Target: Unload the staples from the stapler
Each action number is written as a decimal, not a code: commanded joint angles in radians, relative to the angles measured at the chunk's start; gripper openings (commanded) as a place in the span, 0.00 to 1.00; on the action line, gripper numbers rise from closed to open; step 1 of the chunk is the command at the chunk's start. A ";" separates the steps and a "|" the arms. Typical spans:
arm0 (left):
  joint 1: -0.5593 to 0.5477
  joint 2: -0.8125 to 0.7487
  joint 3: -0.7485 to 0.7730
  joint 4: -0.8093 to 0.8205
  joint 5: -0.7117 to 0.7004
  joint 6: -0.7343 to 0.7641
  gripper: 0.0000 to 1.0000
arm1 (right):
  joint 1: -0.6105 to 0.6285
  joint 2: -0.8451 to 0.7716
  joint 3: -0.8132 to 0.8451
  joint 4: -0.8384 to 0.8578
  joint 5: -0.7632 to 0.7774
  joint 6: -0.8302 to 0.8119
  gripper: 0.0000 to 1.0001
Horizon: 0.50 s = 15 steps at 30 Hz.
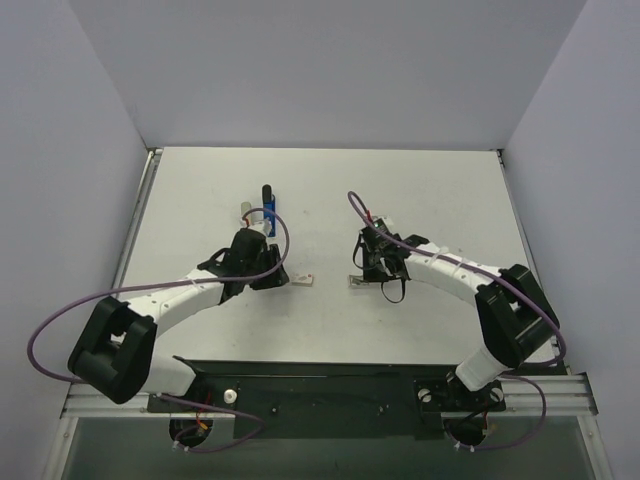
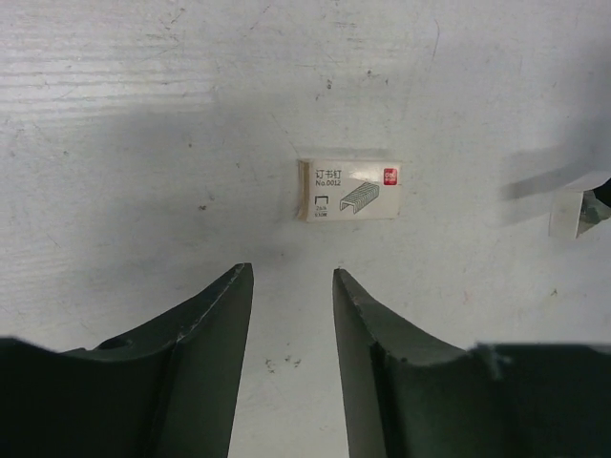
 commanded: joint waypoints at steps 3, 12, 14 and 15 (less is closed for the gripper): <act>-0.009 0.048 0.005 0.090 -0.067 -0.019 0.36 | 0.033 0.074 0.073 -0.031 0.005 0.023 0.00; -0.015 0.145 -0.004 0.192 -0.092 -0.020 0.04 | 0.054 0.139 0.130 -0.025 -0.012 0.061 0.00; -0.015 0.166 -0.007 0.216 -0.095 -0.022 0.02 | 0.059 0.156 0.144 -0.026 -0.014 0.070 0.00; -0.013 0.174 -0.007 0.231 -0.095 -0.020 0.01 | 0.065 0.169 0.148 -0.028 -0.012 0.078 0.00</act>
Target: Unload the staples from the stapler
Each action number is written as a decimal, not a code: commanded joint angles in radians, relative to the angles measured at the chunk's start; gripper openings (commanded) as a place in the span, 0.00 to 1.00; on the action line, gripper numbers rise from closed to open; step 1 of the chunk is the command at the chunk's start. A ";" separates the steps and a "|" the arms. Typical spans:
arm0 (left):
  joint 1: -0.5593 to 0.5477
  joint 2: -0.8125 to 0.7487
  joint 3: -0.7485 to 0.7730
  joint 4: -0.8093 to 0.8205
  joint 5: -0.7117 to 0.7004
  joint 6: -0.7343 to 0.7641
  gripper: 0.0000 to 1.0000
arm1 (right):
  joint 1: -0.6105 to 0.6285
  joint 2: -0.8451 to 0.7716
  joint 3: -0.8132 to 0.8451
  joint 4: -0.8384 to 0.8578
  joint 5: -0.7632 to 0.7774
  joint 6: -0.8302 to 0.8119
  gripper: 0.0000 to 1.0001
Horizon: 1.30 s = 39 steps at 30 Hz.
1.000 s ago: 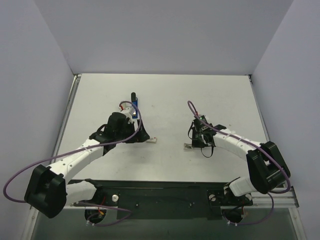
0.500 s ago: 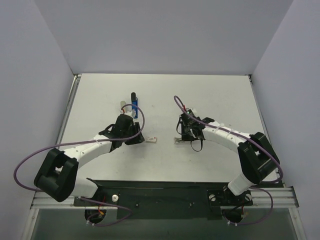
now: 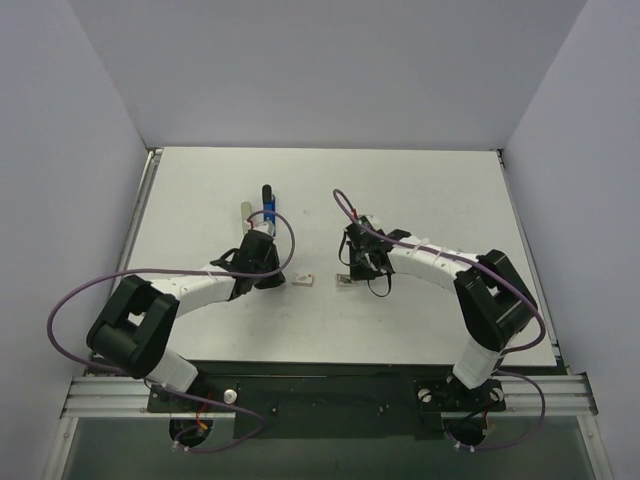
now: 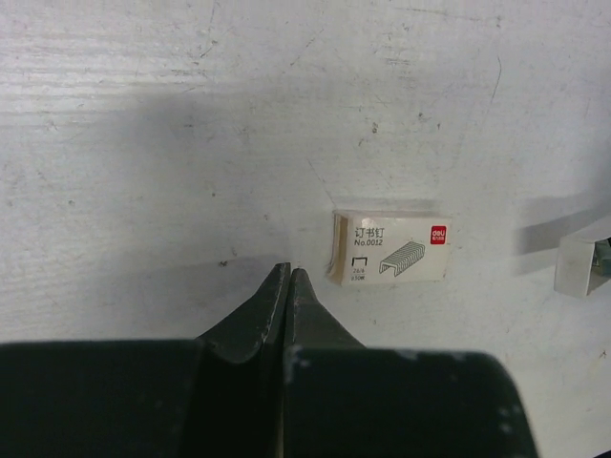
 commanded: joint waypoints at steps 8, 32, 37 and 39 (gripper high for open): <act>-0.011 0.100 0.019 0.143 -0.011 -0.003 0.00 | 0.043 0.080 0.093 -0.037 0.018 0.085 0.00; -0.032 0.127 -0.010 0.229 0.031 -0.015 0.00 | 0.138 0.206 0.263 -0.188 0.187 0.141 0.00; -0.040 0.130 -0.021 0.252 0.060 -0.025 0.00 | 0.155 0.220 0.277 -0.208 0.217 0.168 0.00; -0.040 0.130 -0.027 0.260 0.066 -0.026 0.00 | 0.163 0.224 0.280 -0.217 0.228 0.181 0.00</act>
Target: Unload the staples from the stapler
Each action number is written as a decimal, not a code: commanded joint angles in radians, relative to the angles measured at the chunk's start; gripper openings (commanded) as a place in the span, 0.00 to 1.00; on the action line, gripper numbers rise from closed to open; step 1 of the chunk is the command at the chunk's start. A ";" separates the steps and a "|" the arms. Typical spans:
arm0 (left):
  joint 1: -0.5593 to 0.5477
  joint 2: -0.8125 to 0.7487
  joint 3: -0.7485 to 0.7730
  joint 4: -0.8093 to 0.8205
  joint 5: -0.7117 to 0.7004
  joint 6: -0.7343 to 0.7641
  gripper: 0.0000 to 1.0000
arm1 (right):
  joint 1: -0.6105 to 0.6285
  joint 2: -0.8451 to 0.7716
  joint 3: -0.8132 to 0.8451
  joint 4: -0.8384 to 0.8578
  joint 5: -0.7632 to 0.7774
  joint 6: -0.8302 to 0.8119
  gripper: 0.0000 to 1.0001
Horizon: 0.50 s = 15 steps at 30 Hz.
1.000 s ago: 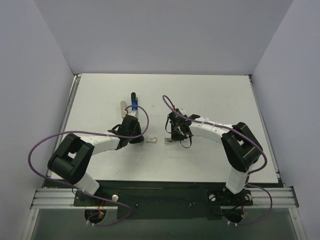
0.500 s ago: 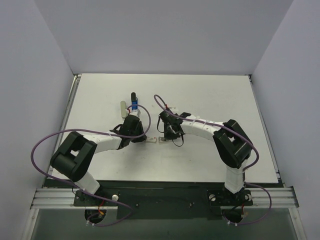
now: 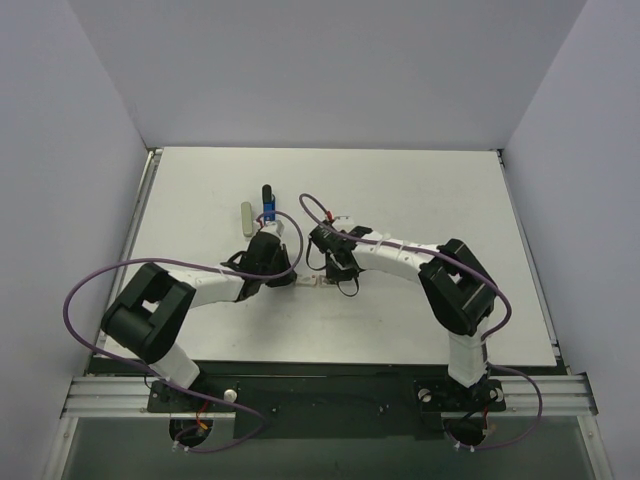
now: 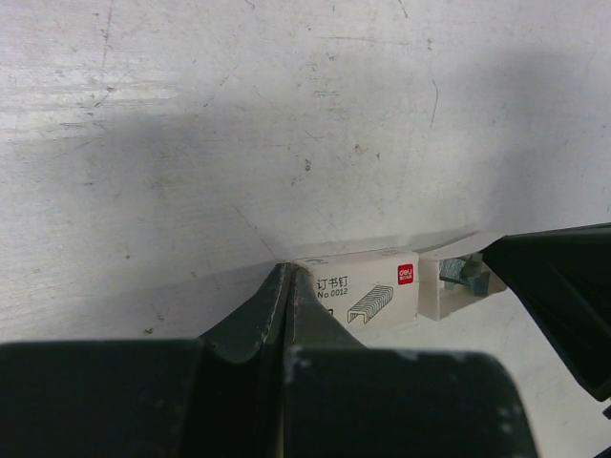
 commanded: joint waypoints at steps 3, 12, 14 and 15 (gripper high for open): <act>-0.012 0.011 -0.028 0.055 0.034 -0.016 0.00 | 0.024 0.017 0.028 -0.079 0.070 0.063 0.00; -0.024 0.014 -0.046 0.077 0.046 -0.024 0.00 | 0.039 0.022 0.028 -0.085 0.094 0.100 0.00; -0.027 0.014 -0.045 0.080 0.047 -0.025 0.00 | 0.041 0.025 0.033 -0.088 0.102 0.105 0.00; -0.026 0.014 -0.045 0.078 0.049 -0.025 0.00 | 0.041 0.025 0.034 -0.089 0.105 0.106 0.00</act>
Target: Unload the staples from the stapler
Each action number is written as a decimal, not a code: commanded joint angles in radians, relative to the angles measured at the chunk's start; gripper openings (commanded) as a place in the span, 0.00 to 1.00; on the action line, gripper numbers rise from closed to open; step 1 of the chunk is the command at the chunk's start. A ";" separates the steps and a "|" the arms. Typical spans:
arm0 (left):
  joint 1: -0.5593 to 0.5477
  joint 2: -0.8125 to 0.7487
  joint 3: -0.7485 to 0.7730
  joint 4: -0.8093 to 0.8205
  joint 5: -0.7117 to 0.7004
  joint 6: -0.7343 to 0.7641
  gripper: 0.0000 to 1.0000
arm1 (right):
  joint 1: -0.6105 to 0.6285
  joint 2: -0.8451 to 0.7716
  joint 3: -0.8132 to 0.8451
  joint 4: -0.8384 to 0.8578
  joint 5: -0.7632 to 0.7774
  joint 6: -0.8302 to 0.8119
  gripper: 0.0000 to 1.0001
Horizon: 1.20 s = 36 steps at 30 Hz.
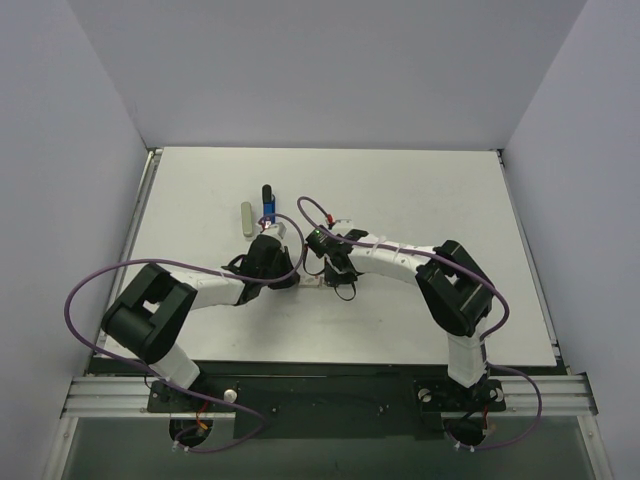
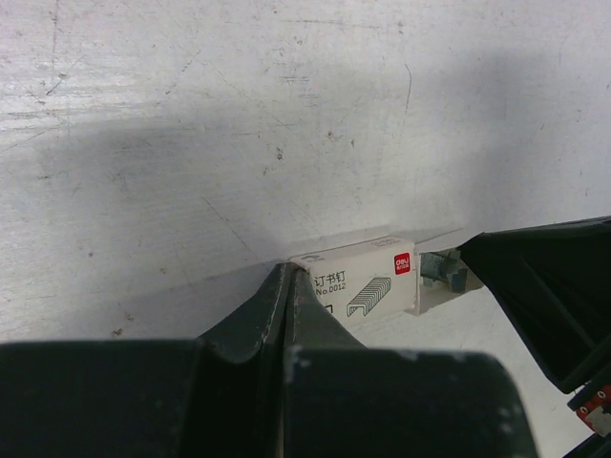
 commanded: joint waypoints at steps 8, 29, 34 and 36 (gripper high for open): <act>-0.015 0.013 -0.014 0.011 0.025 -0.008 0.00 | 0.008 0.020 0.054 -0.072 0.076 0.028 0.00; -0.029 0.016 -0.010 0.018 0.032 -0.006 0.00 | 0.008 0.059 0.080 -0.094 0.088 0.028 0.00; -0.035 0.022 -0.002 0.017 0.035 -0.003 0.00 | 0.014 0.068 0.092 -0.094 0.087 0.027 0.00; -0.037 0.025 0.002 0.014 0.040 0.000 0.00 | 0.015 0.069 0.098 -0.094 0.081 0.028 0.00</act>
